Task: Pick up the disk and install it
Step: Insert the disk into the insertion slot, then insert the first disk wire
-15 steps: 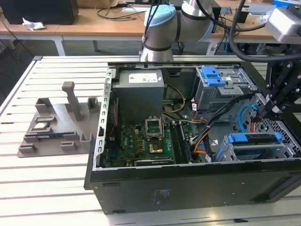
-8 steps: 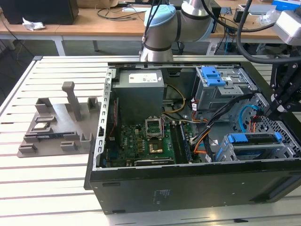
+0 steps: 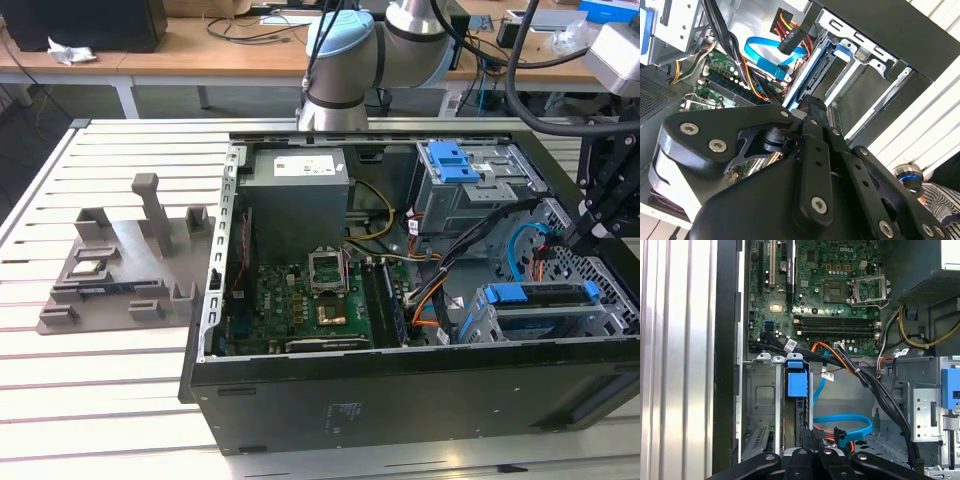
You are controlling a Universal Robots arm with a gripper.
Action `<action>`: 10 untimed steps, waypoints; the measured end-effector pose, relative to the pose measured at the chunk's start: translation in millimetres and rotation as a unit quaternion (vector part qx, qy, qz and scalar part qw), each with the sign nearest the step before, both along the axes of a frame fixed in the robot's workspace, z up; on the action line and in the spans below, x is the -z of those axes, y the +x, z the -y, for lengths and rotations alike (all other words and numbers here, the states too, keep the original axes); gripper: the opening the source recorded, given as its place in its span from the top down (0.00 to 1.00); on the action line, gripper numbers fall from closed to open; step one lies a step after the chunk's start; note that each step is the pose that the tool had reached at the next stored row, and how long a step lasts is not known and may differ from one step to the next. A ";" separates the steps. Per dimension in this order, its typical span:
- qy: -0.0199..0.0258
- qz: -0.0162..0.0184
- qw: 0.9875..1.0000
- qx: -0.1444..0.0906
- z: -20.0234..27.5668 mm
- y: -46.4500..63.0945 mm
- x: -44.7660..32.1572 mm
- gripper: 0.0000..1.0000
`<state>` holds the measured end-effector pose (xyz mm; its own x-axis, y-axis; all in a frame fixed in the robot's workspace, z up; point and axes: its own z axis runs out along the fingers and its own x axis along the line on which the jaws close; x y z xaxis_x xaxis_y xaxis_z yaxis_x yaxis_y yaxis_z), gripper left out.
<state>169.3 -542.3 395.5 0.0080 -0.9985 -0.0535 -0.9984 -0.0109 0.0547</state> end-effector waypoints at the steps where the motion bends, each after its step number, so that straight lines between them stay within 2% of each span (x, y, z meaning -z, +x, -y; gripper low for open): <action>1: 0.000 0.000 1.000 0.000 0.0 0.0 0.0 0.89; 7: 0.000 0.000 1.000 0.000 0.0 0.1 0.0 0.89; 10: 0.000 0.000 1.000 0.000 0.0 0.1 0.0 0.71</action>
